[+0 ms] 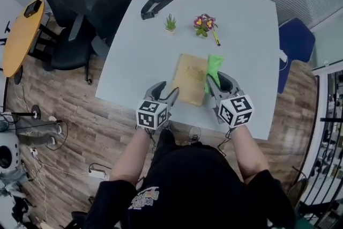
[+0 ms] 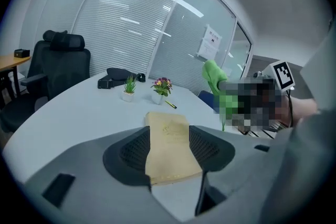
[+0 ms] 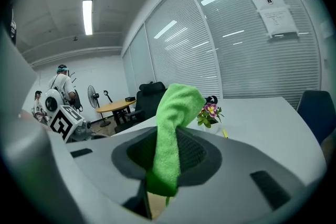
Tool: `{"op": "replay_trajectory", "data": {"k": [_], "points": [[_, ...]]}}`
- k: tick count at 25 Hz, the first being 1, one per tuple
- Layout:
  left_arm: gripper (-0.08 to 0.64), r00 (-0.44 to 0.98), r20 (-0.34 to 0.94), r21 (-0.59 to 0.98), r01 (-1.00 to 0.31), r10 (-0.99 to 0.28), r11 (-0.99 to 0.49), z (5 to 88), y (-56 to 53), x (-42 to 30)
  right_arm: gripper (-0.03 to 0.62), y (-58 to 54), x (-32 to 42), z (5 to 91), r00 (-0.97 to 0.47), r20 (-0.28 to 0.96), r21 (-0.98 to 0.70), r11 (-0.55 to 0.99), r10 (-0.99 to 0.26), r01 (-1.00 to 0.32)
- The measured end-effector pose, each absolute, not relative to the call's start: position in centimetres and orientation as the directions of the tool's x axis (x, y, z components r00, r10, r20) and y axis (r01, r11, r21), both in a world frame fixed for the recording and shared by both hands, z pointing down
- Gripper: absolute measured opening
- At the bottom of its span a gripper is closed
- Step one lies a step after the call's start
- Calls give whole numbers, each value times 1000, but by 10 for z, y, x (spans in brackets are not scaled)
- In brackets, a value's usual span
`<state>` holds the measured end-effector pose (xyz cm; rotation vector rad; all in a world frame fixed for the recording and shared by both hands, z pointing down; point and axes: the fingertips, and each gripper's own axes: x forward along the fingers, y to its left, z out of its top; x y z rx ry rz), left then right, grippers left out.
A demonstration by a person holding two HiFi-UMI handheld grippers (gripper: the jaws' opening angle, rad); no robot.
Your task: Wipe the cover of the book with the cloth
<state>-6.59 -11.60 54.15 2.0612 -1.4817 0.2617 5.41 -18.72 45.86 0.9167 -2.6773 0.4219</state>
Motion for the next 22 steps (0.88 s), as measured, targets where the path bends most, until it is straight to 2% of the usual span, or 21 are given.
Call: {"op": "replay_trajectory", "data": {"k": [9,22], "points": [[221,493,531,398,-863,-689,-311,585,-143,-66,98,-201,48,486,-670,435,-175,674,-601,-718],[221,562,595,443,-826,-574,-349,635,-165,-67,98,-221,48,526,-590,517,-187,591,-620,-785]]}}
